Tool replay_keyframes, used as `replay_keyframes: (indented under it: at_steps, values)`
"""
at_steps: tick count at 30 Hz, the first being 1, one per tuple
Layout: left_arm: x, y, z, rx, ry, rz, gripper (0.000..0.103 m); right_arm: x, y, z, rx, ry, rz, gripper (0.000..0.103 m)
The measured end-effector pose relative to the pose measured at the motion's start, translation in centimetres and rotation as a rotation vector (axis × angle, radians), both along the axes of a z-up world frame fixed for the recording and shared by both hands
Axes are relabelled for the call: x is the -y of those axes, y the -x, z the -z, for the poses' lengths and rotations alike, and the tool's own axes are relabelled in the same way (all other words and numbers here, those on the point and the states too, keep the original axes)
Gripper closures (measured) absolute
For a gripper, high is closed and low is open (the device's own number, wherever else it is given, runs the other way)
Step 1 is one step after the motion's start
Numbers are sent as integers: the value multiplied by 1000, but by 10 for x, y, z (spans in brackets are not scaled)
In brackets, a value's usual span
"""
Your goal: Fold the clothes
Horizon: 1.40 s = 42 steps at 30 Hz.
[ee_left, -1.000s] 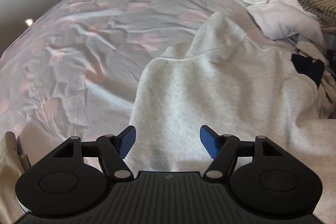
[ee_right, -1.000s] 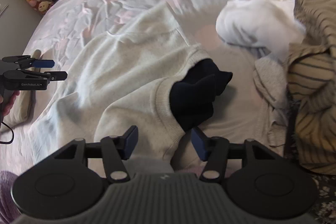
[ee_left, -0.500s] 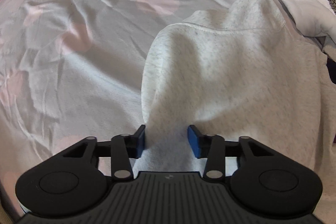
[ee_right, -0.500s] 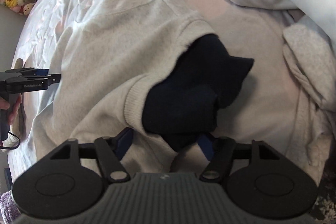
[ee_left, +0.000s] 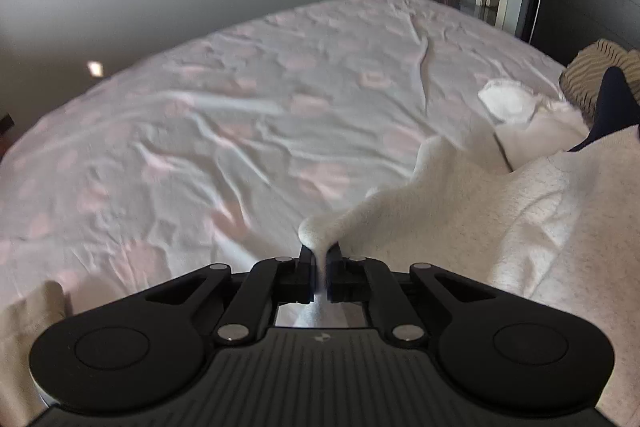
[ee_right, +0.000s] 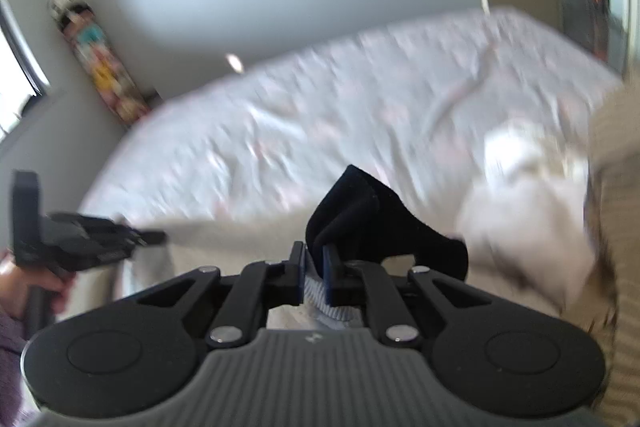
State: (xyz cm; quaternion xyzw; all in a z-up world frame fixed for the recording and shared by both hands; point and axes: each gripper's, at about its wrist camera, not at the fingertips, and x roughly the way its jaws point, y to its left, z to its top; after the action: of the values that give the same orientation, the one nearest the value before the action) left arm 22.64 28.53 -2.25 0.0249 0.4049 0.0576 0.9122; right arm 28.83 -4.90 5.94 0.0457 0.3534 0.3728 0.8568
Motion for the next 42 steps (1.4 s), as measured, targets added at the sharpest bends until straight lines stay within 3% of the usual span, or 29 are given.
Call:
replay_keyframes:
  at_steps: [8, 9, 11, 12, 14, 15, 21, 26, 30, 32, 42]
  values:
    - [34, 0, -74, 154, -58, -2, 99, 15, 92, -153, 374, -192, -140, 93]
    - [38, 0, -83, 172, -65, -3, 97, 14, 102, -163, 391, -199, -166, 93]
    - [46, 0, -101, 209, -78, -4, 80, 4, 115, -169, 405, -182, -203, 93]
    - [50, 0, -110, 227, -85, -5, 76, -2, 118, -166, 397, -164, -213, 93]
    - [49, 11, -104, 206, -86, -19, 50, -16, 117, -148, 340, -133, -229, 93]
    - [47, 18, -98, 187, -84, -28, 49, -23, 115, -137, 304, -118, -232, 93]
    - [36, 62, -62, 84, -56, -77, 49, -71, 82, -62, 88, -47, -203, 93]
    - [40, 97, -47, 85, 35, -92, 49, -93, 76, -29, -60, -71, -248, 91]
    - [55, 123, -31, 77, 98, -99, 48, -102, 87, -13, -43, -24, -237, 87]
    - [64, 133, -23, 75, 132, -105, 46, -94, 89, -7, -42, -25, -231, 80]
    - [123, 174, 28, 26, 275, -158, 40, -6, 81, 39, -82, 86, -139, 69]
